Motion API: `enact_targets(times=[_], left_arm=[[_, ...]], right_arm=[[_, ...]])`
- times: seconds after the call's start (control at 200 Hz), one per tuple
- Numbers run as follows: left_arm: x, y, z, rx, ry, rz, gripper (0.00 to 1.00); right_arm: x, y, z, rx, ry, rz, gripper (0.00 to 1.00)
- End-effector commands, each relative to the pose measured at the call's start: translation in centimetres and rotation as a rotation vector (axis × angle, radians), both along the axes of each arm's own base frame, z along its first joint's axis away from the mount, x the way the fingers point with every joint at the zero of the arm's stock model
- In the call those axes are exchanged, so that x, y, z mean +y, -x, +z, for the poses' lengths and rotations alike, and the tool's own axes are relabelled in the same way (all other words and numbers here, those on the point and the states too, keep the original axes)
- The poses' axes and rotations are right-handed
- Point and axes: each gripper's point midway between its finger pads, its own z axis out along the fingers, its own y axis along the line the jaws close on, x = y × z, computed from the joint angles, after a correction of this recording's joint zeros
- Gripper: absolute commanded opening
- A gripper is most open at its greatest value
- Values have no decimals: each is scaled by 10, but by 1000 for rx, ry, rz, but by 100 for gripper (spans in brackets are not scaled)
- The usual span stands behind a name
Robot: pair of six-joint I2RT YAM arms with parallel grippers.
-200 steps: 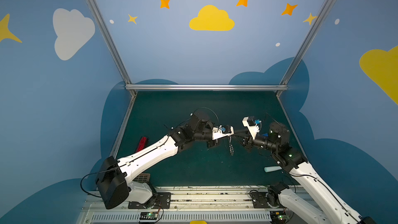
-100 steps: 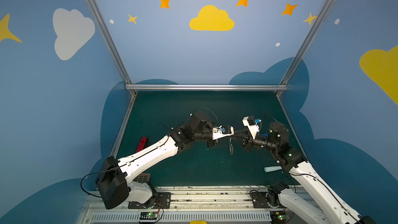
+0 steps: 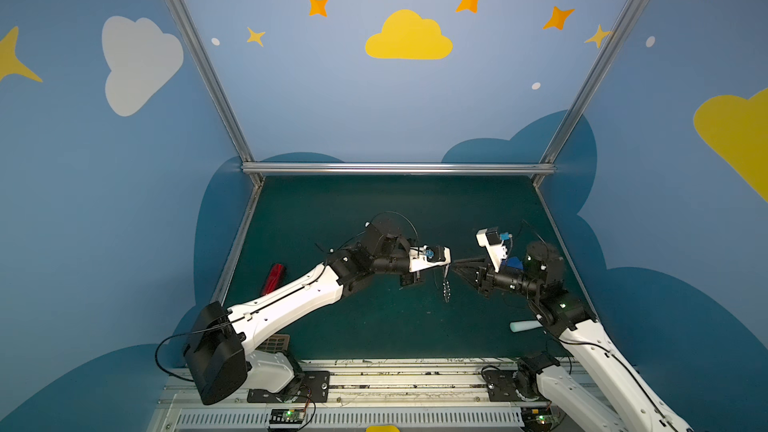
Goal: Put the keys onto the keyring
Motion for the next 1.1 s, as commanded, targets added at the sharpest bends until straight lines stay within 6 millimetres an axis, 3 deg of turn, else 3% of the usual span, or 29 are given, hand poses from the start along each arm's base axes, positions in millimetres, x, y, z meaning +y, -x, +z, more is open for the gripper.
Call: enact_targets(times=[0.0, 0.265, 0.436, 0.671, 1.092], left_arm=[[-1, 5, 17, -28, 54, -26, 4], [-2, 8, 16, -20, 54, -37, 4], [-3, 7, 16, -24, 51, -32, 4], [-2, 4, 16, -34, 46, -19, 4], [-2, 7, 24, -58, 81, -29, 4]], right_arm=[[3, 7, 8, -9, -43, 42, 22], [9, 4, 15, -13, -78, 72, 25], [12, 7, 16, -3, -88, 106, 20], [10, 11, 16, -5, -82, 107, 4], [10, 10, 9, 50, -82, 124, 0]])
